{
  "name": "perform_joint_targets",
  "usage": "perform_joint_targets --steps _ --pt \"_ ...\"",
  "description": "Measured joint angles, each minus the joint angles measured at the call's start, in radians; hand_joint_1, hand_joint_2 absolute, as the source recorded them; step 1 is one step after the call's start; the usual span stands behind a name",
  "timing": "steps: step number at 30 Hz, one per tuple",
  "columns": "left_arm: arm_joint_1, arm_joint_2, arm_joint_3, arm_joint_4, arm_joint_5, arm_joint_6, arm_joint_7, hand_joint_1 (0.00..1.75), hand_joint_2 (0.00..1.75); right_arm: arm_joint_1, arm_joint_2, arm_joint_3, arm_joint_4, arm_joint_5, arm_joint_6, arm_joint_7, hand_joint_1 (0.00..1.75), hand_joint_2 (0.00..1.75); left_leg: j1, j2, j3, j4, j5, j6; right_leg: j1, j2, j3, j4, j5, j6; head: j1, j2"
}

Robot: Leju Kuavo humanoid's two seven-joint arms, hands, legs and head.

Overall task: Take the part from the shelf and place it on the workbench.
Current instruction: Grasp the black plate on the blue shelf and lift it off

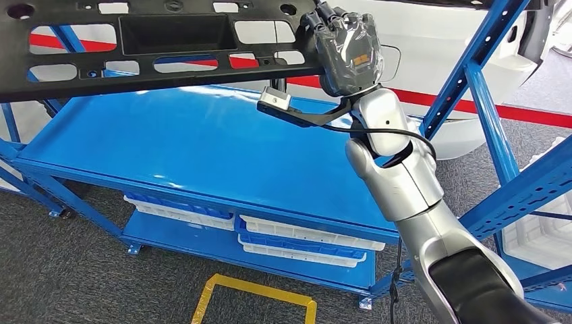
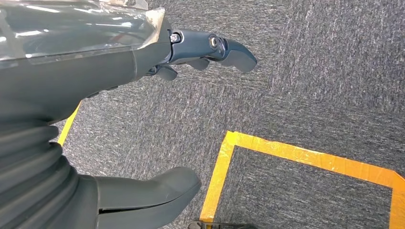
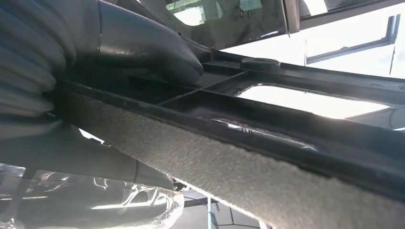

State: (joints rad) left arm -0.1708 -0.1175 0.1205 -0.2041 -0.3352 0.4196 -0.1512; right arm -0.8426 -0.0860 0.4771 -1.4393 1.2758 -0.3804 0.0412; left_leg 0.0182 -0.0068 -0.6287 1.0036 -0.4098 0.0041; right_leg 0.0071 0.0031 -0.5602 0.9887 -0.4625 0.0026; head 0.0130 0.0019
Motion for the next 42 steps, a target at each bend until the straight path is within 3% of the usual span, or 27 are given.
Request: perform_joint_targets --steps 42 --pt "0.000 0.000 0.006 0.000 0.000 0.000 -0.001 0.00 1.75 -0.001 0.007 0.000 0.024 0.000 -0.001 0.000 1.75 1.75 0.000 0.000 0.000 0.000 0.000 0.000 0.000 0.000 0.000 0.000 0.000 0.000 0.000 0.000"
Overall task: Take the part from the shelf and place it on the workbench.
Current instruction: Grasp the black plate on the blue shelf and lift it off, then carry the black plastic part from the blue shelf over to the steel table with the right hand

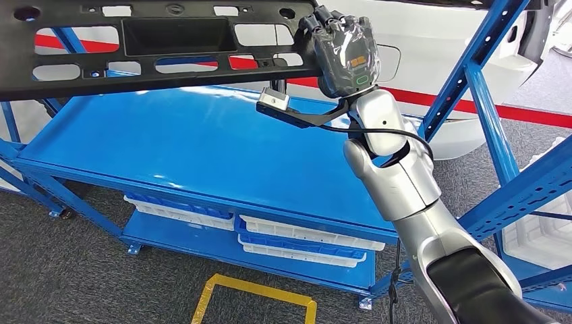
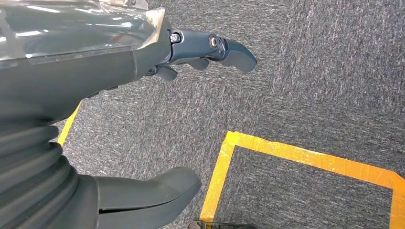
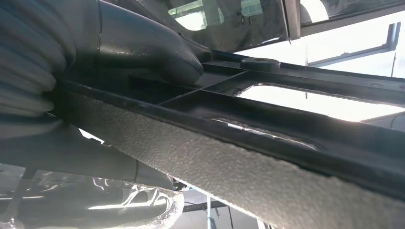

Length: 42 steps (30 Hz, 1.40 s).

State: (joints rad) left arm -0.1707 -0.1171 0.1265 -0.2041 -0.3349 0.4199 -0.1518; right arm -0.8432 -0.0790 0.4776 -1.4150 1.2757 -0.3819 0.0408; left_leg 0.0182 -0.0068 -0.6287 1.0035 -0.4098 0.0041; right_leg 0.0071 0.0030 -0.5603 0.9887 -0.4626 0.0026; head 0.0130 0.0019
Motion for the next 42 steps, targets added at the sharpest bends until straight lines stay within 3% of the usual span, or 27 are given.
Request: perform_joint_targets --steps 15,42 --pt "0.004 0.004 0.036 0.000 0.033 -0.043 0.017 0.00 1.75 -0.021 0.029 0.008 0.103 -0.043 -0.056 -0.040 1.75 1.75 0.000 -0.001 0.000 0.000 0.000 0.000 0.000 0.000 0.000 0.000 0.000 0.000 0.000 0.000" --pt "0.004 0.005 0.047 0.000 0.020 -0.043 0.022 0.00 1.75 -0.042 0.038 0.007 0.148 -0.048 -0.059 -0.032 1.75 1.75 0.000 0.000 0.000 0.000 0.000 0.000 0.000 0.000 0.000 0.000 0.000 0.000 0.000 0.000"
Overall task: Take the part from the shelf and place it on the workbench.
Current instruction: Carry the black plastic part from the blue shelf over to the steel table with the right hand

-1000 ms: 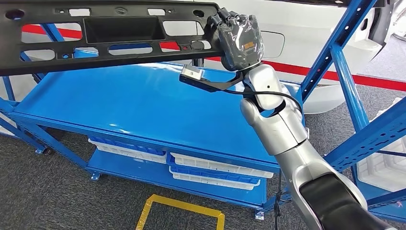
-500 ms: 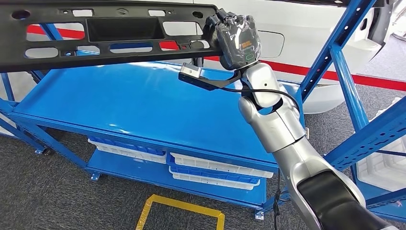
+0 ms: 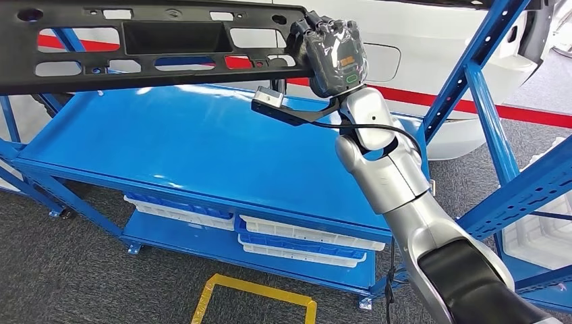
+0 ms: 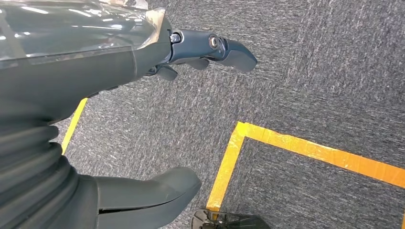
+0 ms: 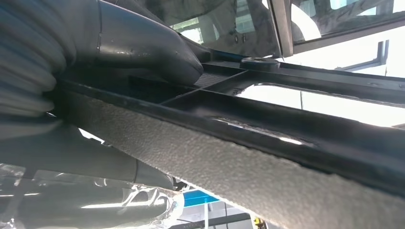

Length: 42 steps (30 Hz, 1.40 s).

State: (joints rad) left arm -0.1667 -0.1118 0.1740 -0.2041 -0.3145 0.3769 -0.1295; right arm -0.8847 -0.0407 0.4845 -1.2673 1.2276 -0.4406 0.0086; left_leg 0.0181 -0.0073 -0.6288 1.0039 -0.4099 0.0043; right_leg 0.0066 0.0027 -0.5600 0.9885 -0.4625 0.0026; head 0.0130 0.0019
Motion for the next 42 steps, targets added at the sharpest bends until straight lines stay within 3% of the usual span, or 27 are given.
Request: perform_joint_targets --steps 9,14,16,18,19,20,21,23,24,25,26,27,28,32,35,39,41,42 --pt "0.000 0.002 0.000 0.000 -0.001 -0.002 0.004 0.00 1.75 -0.004 0.000 -0.002 0.001 0.001 0.001 0.010 1.75 1.75 -0.007 0.000 0.000 0.003 -0.004 0.007 -0.008 0.000 0.001 -0.001 -0.001 0.004 0.000 0.000" --pt "-0.002 0.002 0.000 0.000 -0.001 -0.005 0.000 0.00 1.75 -0.013 -0.002 -0.005 -0.005 0.004 0.008 0.019 1.75 1.75 -0.007 0.003 0.010 -0.013 0.006 0.026 -0.012 0.000 -0.003 0.008 -0.010 0.017 0.000 0.000" --pt "-0.004 0.001 0.000 0.000 -0.001 -0.008 0.000 0.00 1.75 -0.015 -0.006 -0.007 -0.009 0.004 0.012 0.021 1.75 1.75 -0.001 0.006 0.018 -0.027 0.014 0.034 -0.013 0.000 -0.039 0.086 -0.053 0.014 0.001 0.000" --pt "-0.005 0.000 0.000 0.000 0.000 -0.013 -0.001 0.00 1.75 -0.013 -0.010 -0.008 -0.010 0.004 0.013 0.023 1.75 1.75 0.000 0.006 0.018 -0.028 0.015 0.036 -0.018 0.000 -0.102 0.224 -0.106 0.013 0.001 0.000" --pt "-0.005 0.000 0.000 0.000 0.001 -0.015 -0.001 0.00 1.75 -0.011 -0.012 -0.008 -0.010 0.004 0.014 0.024 1.75 1.75 0.001 0.006 0.017 -0.028 0.015 0.035 -0.023 0.000 -0.127 0.276 -0.119 0.019 0.001 0.000" --pt "-0.005 -0.001 0.001 0.000 0.001 -0.017 -0.001 0.00 1.75 -0.009 -0.014 -0.008 -0.010 0.004 0.014 0.024 1.75 1.75 0.004 0.005 0.016 -0.027 0.016 0.033 -0.028 -0.001 -0.135 0.291 -0.117 0.028 0.001 0.000" --pt "-0.004 -0.001 0.001 0.000 0.001 -0.018 -0.001 0.00 1.75 -0.008 -0.016 -0.008 -0.010 0.004 0.015 0.024 1.75 1.75 0.008 0.005 0.015 -0.026 0.016 0.029 -0.035 -0.001 -0.122 0.264 -0.099 0.041 0.001 0.000" --pt "-0.005 0.001 0.001 0.000 0.001 -0.018 -0.004 0.00 1.75 -0.008 -0.018 -0.008 -0.010 0.005 0.015 0.025 1.75 1.75 0.016 0.004 0.011 -0.020 0.014 0.013 -0.050 -0.004 -0.052 0.124 -0.046 0.072 0.003 0.000" --pt "-0.005 0.001 0.001 0.000 0.000 -0.018 -0.007 0.00 1.75 -0.008 -0.018 -0.008 -0.010 0.005 0.016 0.026 1.75 1.75 0.018 0.004 0.008 -0.016 0.012 0.002 -0.050 -0.002 -0.019 0.070 -0.025 0.078 0.004 0.000" --pt "-0.006 0.002 0.001 0.000 -0.002 -0.017 -0.009 0.00 1.75 -0.008 -0.018 -0.008 -0.011 0.006 0.017 0.028 1.75 1.75 0.017 0.003 0.005 -0.010 0.010 -0.008 -0.050 0.001 -0.001 0.035 -0.016 0.078 0.005 0.000" --pt "-0.006 0.003 0.001 -0.001 -0.005 -0.015 -0.011 0.00 1.75 -0.008 -0.018 -0.009 -0.013 0.006 0.019 0.029 1.75 1.75 0.015 0.001 0.003 -0.006 0.009 -0.015 -0.049 0.005 0.004 0.026 -0.016 0.071 0.005 0.000" --pt "-0.007 0.003 0.001 -0.001 -0.007 -0.013 -0.011 0.00 1.75 -0.008 -0.018 -0.009 -0.016 0.008 0.021 0.031 1.75 1.75 0.015 0.000 0.002 -0.005 0.008 -0.019 -0.048 0.010 0.002 0.030 -0.014 0.061 0.004 0.000" --pt "-0.006 0.005 0.001 -0.001 -0.010 -0.011 -0.012 0.00 1.75 -0.008 -0.019 -0.010 -0.019 0.009 0.023 0.034 1.75 1.75 0.016 -0.001 0.001 -0.003 0.009 -0.015 -0.052 0.011 -0.001 0.026 -0.016 0.055 0.002 0.000" --pt "-0.006 0.007 0.001 0.000 -0.017 -0.001 -0.012 0.00 1.75 -0.004 -0.020 -0.009 -0.024 0.010 0.031 0.036 1.75 1.75 0.021 0.000 0.000 -0.008 0.020 0.036 -0.047 0.014 -0.004 0.027 -0.011 0.042 0.000 0.000" --pt "-0.005 0.007 0.001 0.000 -0.015 0.001 -0.012 0.00 1.75 -0.001 -0.020 -0.009 -0.026 0.010 0.032 0.036 1.75 1.75 0.021 0.000 -0.001 -0.010 0.028 0.049 -0.041 0.014 -0.008 0.028 -0.008 0.037 -0.001 0.000" --pt "-0.005 0.006 0.002 0.000 -0.011 0.002 -0.012 0.00 1.75 0.003 -0.020 -0.009 -0.028 0.010 0.032 0.036 1.75 1.75 0.023 0.000 -0.002 -0.013 0.031 0.045 -0.037 0.014 -0.010 0.029 -0.008 0.036 -0.001 0.000" --pt "-0.005 0.006 0.002 0.000 -0.011 0.002 -0.012 0.00 1.75 0.004 -0.020 -0.009 -0.029 0.010 0.032 0.036 1.75 1.75 0.024 0.000 -0.003 -0.015 0.031 0.026 -0.035 0.014 -0.012 0.029 -0.008 0.035 -0.001 0.000" --pt "-0.005 0.005 0.002 0.000 -0.011 0.002 -0.012 0.00 1.75 0.004 -0.020 -0.009 -0.030 0.010 0.032 0.036 1.75 1.75 0.025 0.000 -0.003 -0.017 0.031 0.007 -0.034 0.014 -0.014 0.029 -0.009 0.034 -0.001 0.000"
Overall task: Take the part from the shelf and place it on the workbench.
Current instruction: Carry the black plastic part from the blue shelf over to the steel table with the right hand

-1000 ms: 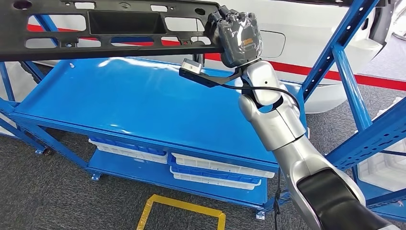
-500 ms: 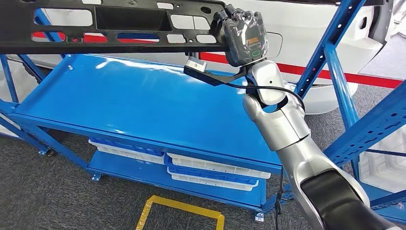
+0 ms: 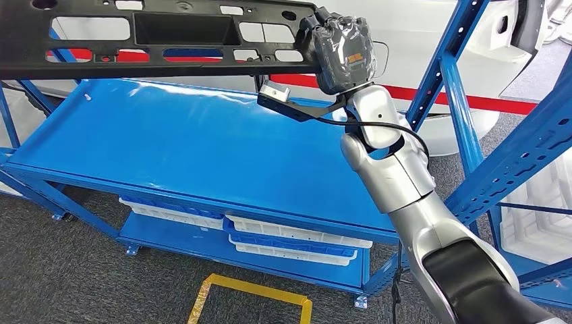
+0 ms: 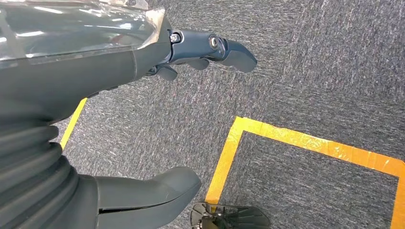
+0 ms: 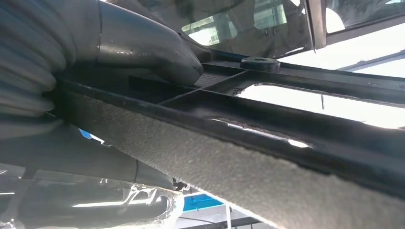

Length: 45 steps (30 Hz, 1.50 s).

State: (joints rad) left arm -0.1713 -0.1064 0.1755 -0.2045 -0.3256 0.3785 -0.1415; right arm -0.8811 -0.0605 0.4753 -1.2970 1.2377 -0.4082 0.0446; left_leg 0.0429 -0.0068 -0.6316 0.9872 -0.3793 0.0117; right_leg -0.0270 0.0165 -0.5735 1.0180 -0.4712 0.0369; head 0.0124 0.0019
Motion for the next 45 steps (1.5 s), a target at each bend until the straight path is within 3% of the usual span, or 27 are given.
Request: perform_joint_targets --steps 2,3,5,12,13,16,17,19,21,22,23,26,27,29,31,32,33,35,37,38,39,41,42,43,45 --pt "0.000 -0.001 0.000 0.000 0.000 0.000 0.000 0.00 1.75 0.000 0.000 0.000 -0.001 0.000 0.000 0.000 1.75 1.75 0.002 0.000 0.000 -0.004 -0.002 -0.039 0.002 0.000 -0.003 0.001 -0.001 -0.001 0.000 0.000" --pt "0.000 -0.001 0.000 0.000 0.000 0.000 0.000 0.00 1.75 0.000 0.000 0.000 -0.002 0.000 0.000 0.000 1.75 1.75 0.001 0.000 0.000 -0.004 -0.002 -0.050 0.003 -0.001 -0.004 0.001 -0.001 -0.001 0.000 0.000" --pt "0.001 -0.002 0.000 0.000 0.000 0.000 0.000 0.00 1.75 0.000 0.000 0.000 -0.002 0.000 0.000 0.000 1.75 1.75 -0.001 -0.001 -0.002 -0.003 -0.003 -0.054 0.003 -0.002 -0.004 0.001 -0.001 -0.001 0.000 0.000" --pt "0.001 -0.002 0.001 0.000 0.001 0.001 0.000 0.00 1.75 0.000 0.000 0.000 -0.002 0.000 0.000 0.000 1.75 1.75 -0.014 -0.002 -0.010 0.005 -0.004 -0.048 -0.002 -0.003 -0.004 0.000 0.000 0.001 0.000 0.000" --pt "0.001 -0.001 0.001 0.000 0.001 0.001 0.000 0.00 1.75 0.001 0.000 0.000 -0.002 0.000 0.000 0.000 1.75 1.75 -0.014 -0.002 -0.012 0.009 -0.007 -0.046 -0.008 -0.004 -0.004 -0.003 0.001 0.003 0.000 0.000" --pt "0.000 0.000 0.002 0.000 0.003 0.001 0.000 0.00 1.75 0.001 0.001 -0.001 -0.008 0.000 0.003 0.001 1.75 1.75 -0.013 0.003 -0.002 -0.010 0.006 -0.019 -0.018 -0.005 0.005 -0.023 0.011 0.021 -0.001 0.000" --pt "0.000 -0.001 0.003 0.000 0.003 0.001 0.000 0.00 1.75 0.001 0.001 -0.001 -0.011 -0.001 0.003 0.001 1.75 1.75 -0.009 0.007 0.009 -0.030 0.018 -0.008 -0.014 -0.007 0.003 -0.017 0.004 0.023 0.000 0.000" --pt "-0.001 -0.004 0.003 0.000 0.004 0.001 -0.002 0.00 1.75 0.000 0.000 -0.002 -0.014 -0.001 0.006 0.002 1.75 1.75 -0.002 0.013 0.021 -0.060 0.036 0.003 -0.011 -0.010 -0.030 0.057 -0.042 0.014 0.003 0.000" --pt "0.001 -0.005 0.004 0.000 0.005 0.000 -0.004 0.00 1.75 0.003 -0.001 -0.002 -0.016 -0.002 0.011 0.005 1.75 1.75 0.000 0.014 0.015 -0.065 0.044 0.002 -0.013 -0.010 -0.084 0.181 -0.097 0.011 0.005 0.000" --pt "0.002 -0.006 0.005 0.000 0.005 0.000 -0.004 0.00 1.75 0.006 -0.002 -0.003 -0.016 -0.002 0.014 0.006 1.75 1.75 0.002 0.014 0.011 -0.064 0.047 -0.002 -0.016 -0.010 -0.099 0.218 -0.108 0.017 0.005 0.000" --pt "0.003 -0.007 0.006 0.000 0.006 0.000 -0.004 0.00 1.75 0.009 -0.003 -0.003 -0.016 -0.002 0.017 0.006 1.75 1.75 0.007 0.014 0.005 -0.061 0.050 -0.007 -0.021 -0.011 -0.097 0.221 -0.105 0.028 0.005 0.000" --pt "0.003 -0.007 0.011 0.000 0.006 0.000 -0.004 0.00 1.75 0.012 -0.005 -0.005 -0.017 -0.001 0.022 0.007 1.75 1.75 0.024 0.013 -0.025 -0.030 0.051 -0.035 -0.037 -0.014 -0.013 0.062 -0.043 0.073 0.007 0.000" --pt "0.004 -0.006 0.012 0.000 0.006 0.001 -0.004 0.00 1.75 0.012 -0.005 -0.006 -0.019 -0.002 0.023 0.006 1.75 1.75 0.026 0.013 -0.036 -0.014 0.049 -0.047 -0.039 -0.013 0.005 0.025 -0.028 0.075 0.008 0.000" --pt "0.005 -0.005 0.014 0.000 0.006 0.001 -0.004 0.00 1.75 0.016 -0.005 -0.008 -0.022 -0.002 0.025 0.006 1.75 1.75 0.025 0.011 -0.050 0.001 0.052 -0.062 -0.035 -0.009 0.000 0.026 -0.019 0.059 0.008 0.000" --pt "0.007 -0.006 0.014 0.000 0.006 0.001 -0.005 0.00 1.75 0.016 -0.004 -0.009 -0.024 -0.002 0.027 0.006 1.75 1.75 0.030 0.011 -0.054 0.000 0.059 -0.067 -0.035 -0.008 -0.014 0.036 -0.011 0.036 0.004 0.000" --pt "0.008 -0.006 0.015 0.001 0.006 0.001 -0.005 0.00 1.75 0.015 -0.003 -0.009 -0.024 -0.002 0.027 0.006 1.75 1.75 0.031 0.013 -0.061 0.012 0.045 -0.067 -0.033 -0.009 -0.020 0.038 -0.005 0.025 0.003 0.000" --pt "0.008 -0.006 0.015 0.001 0.005 0.001 -0.005 0.00 1.75 0.014 -0.003 -0.009 -0.025 -0.002 0.028 0.006 1.75 1.75 0.031 0.014 -0.075 0.047 0.012 -0.064 -0.032 -0.009 -0.028 0.038 0.003 0.013 0.002 0.000" --pt "0.008 -0.006 0.015 0.001 0.001 0.000 -0.008 0.00 1.75 0.013 -0.002 -0.009 -0.026 -0.001 0.030 0.006 1.75 1.75 0.023 0.015 -0.121 0.184 -0.091 -0.054 -0.023 -0.012 -0.045 0.037 0.018 -0.008 0.000 0.000" --pt "0.008 -0.006 0.015 0.001 -0.004 0.000 -0.010 0.00 1.75 0.013 -0.004 -0.009 -0.027 -0.002 0.033 0.006 1.75 1.75 0.013 0.014 -0.152 0.313 -0.165 -0.042 -0.010 -0.014 -0.065 0.037 0.033 -0.021 -0.001 0.000" --pt "0.008 -0.006 0.015 0.001 -0.006 0.000 -0.010 0.00 1.75 0.013 -0.005 -0.010 -0.027 -0.003 0.034 0.006 1.75 1.75 0.008 0.013 -0.140 0.328 -0.177 -0.034 -0.003 -0.014 -0.075 0.037 0.041 -0.024 -0.001 0.000" --pt "0.007 -0.006 0.015 0.001 -0.007 0.000 -0.010 0.00 1.75 0.013 -0.007 -0.011 -0.027 -0.004 0.035 0.006 1.75 1.75 0.003 0.013 -0.106 0.302 -0.175 -0.023 0.003 -0.014 -0.085 0.037 0.049 -0.025 -0.001 0.000" --pt "0.004 -0.006 0.015 0.000 -0.008 0.000 -0.011 0.00 1.75 0.012 -0.009 -0.015 -0.029 -0.004 0.036 0.005 1.75 1.75 -0.010 0.011 -0.001 0.174 -0.157 0.001 0.011 -0.014 -0.099 0.037 0.064 -0.022 -0.001 0.000" --pt "0.001 -0.007 0.015 0.000 -0.008 0.000 -0.011 0.00 1.75 0.010 -0.011 -0.017 -0.032 -0.004 0.036 0.005 1.75 1.75 -0.017 0.012 0.039 0.117 -0.150 0.008 0.015 -0.015 -0.103 0.037 0.071 -0.019 0.000 0.000" --pt "-0.002 -0.007 0.015 -0.001 -0.009 0.000 -0.012 0.00 1.75 0.008 -0.013 -0.019 -0.034 -0.004 0.036 0.005 1.75 1.75 -0.024 0.012 0.062 0.082 -0.146 0.011 0.016 -0.016 -0.106 0.036 0.077 -0.014 0.001 0.000" --pt "-0.003 -0.008 0.015 -0.001 -0.009 0.000 -0.013 0.00 1.75 0.004 -0.015 -0.019 -0.037 -0.004 0.037 0.004 1.75 1.75 -0.035 0.013 0.063 0.065 -0.132 0.011 0.014 -0.019 -0.108 0.030 0.092 0.000 0.003 0.000"
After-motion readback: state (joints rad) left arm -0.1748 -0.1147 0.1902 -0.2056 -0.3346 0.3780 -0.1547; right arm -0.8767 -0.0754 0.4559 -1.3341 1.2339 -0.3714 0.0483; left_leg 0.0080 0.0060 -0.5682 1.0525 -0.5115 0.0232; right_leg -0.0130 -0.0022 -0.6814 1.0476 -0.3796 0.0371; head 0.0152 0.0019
